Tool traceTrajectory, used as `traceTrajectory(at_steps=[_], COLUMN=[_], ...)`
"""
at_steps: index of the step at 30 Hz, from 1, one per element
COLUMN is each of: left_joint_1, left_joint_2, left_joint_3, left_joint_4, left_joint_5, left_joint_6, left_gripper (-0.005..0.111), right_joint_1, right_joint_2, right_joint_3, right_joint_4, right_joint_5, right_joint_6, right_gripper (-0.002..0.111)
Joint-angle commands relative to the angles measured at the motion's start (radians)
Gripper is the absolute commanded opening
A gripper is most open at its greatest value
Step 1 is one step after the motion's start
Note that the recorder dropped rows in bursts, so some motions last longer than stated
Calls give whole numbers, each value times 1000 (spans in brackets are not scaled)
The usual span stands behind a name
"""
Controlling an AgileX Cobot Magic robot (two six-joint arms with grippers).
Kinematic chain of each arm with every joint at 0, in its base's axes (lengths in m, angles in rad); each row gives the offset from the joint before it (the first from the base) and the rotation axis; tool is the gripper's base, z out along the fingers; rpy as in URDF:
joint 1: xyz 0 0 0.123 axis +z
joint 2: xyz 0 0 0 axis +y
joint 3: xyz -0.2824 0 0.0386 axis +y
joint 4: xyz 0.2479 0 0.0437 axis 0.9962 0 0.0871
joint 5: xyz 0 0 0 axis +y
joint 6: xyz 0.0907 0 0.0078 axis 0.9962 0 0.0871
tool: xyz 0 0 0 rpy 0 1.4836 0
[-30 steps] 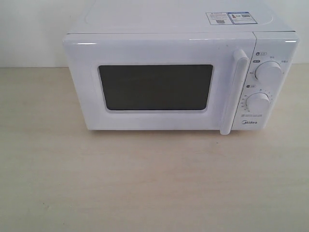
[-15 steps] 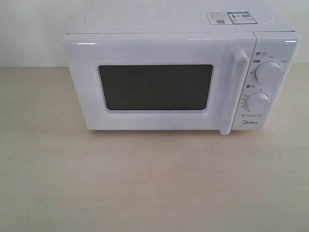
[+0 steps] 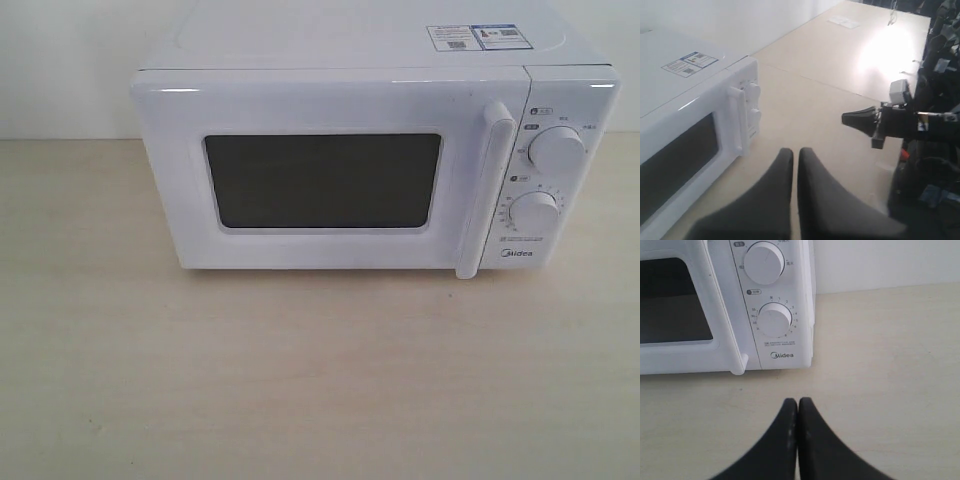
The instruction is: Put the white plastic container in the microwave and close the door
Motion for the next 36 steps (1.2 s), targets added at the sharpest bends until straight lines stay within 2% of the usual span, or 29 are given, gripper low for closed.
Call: traceTrajectory(at_steps=[1,3,5,9,13,16,21,32,34,36], left_joint_1=[26,80,150,310,396,405,405,405,405,407], left_joint_2=[-79,-180,-285,-499,-605,-626,-657,-780,-780,-780], left_joint_3=[-13,19,81,286,540,652,797,1067,1070,1070], left_joint_4=[179,199,309,454,485,476,476,482,483,484], left_joint_5=[-149,-282,-358,-374,-532,-631,-737,-839,-857,-819], left_joint_6=[-41,-39,-39,-120,-295,-380,-385,-313,-335,-332], left_gripper=[4,4,4,4,4,4,4,4,4,4], right_joint_1=[3,3,3,3,3,3,3,3,3,3], right_joint_2=[-5,-5,-5,-5,-5,-5,-5,-5,-5,-5], right_joint_3=[0,0,0,0,0,0,0,0,0,0], right_joint_4=[-1,-1,-1,-1,-1,-1,-1,-1,-1,-1], right_joint_5=[-10,-10,-10,-10,-10,-10,-10,-10,-10,-10], right_joint_6=[-5,-9,-9,-9,-9,-7,-7,-9,-9,-9], right_gripper=[0,0,0,0,0,0,0,0,0,0])
